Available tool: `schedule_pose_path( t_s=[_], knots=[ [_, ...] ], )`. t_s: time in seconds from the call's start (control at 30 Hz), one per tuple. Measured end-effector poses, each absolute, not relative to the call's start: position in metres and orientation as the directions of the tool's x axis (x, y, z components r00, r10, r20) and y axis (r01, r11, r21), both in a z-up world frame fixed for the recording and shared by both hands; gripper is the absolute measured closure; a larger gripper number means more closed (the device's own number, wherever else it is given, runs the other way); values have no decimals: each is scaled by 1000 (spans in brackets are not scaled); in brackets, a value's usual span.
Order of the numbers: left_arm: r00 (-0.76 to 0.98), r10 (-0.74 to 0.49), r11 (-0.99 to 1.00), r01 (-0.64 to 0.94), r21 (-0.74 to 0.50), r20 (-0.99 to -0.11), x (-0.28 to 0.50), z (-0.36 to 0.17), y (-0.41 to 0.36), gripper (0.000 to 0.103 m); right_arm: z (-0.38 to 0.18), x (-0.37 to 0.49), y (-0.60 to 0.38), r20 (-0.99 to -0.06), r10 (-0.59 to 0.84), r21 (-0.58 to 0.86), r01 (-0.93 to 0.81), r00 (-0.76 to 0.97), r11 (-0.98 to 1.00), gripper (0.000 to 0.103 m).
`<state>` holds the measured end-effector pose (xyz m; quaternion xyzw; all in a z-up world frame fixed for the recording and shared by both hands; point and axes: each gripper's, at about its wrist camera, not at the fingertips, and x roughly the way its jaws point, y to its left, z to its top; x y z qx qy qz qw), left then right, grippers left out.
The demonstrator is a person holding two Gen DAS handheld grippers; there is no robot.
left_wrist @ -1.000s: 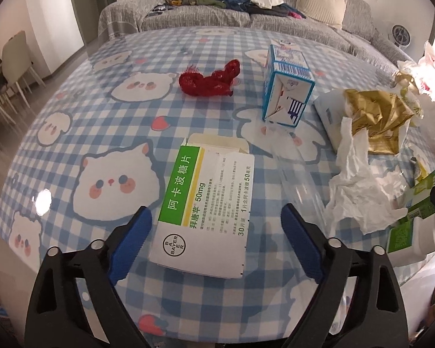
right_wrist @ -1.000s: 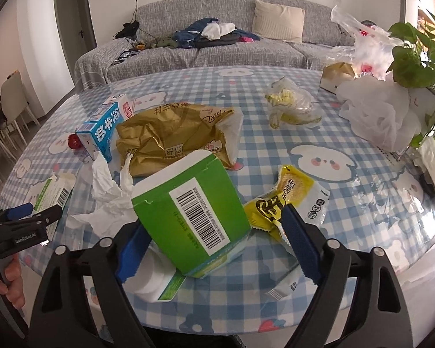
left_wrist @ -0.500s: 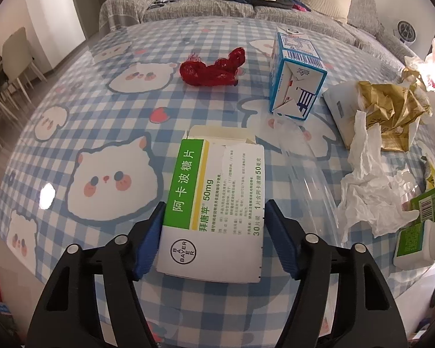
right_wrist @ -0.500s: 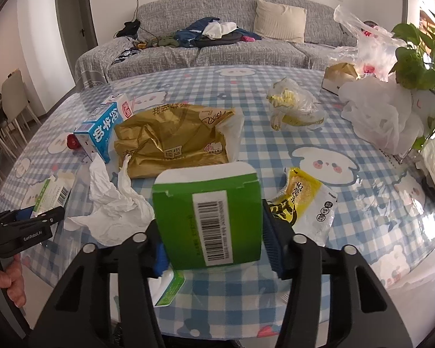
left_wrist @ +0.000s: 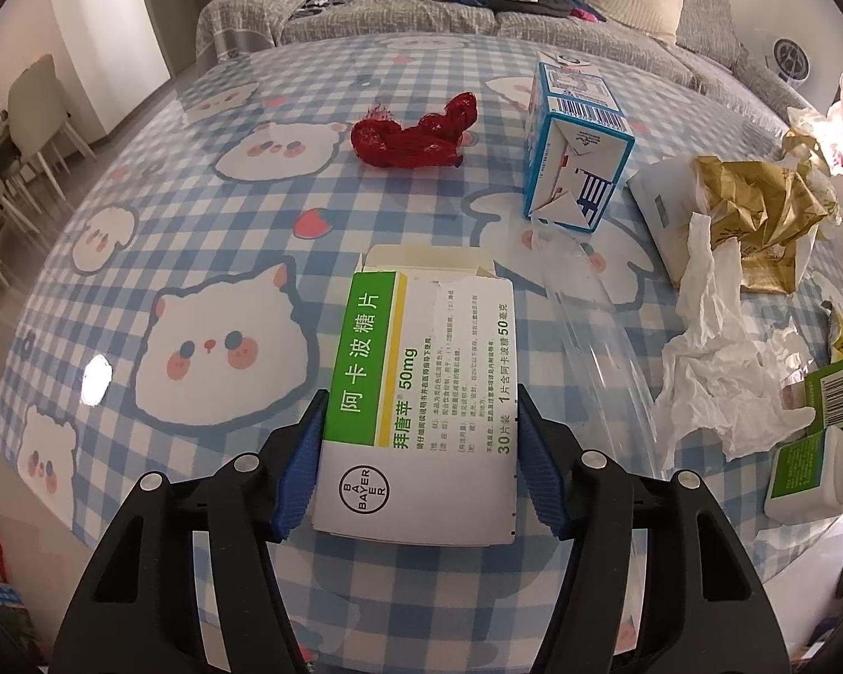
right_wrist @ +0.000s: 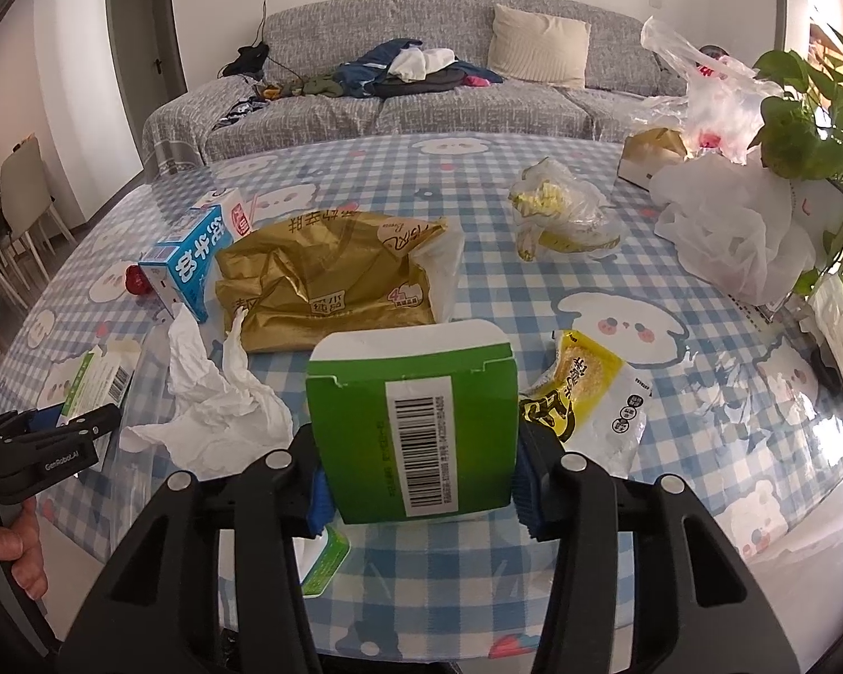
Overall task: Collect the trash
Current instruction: 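Carry both held boxes off the table toward the black trash bin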
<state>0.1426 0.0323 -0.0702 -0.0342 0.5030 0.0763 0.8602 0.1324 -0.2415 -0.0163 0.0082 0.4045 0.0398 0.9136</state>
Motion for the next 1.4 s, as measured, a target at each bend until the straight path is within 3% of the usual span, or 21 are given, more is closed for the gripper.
schedule_pose_path(
  t_s=[1.4],
  knots=[
    [606,20,994,-99,-50,-795,56,-26,15,42,13,70,-251,-680,69,57,-41,730,998,57]
  ],
)
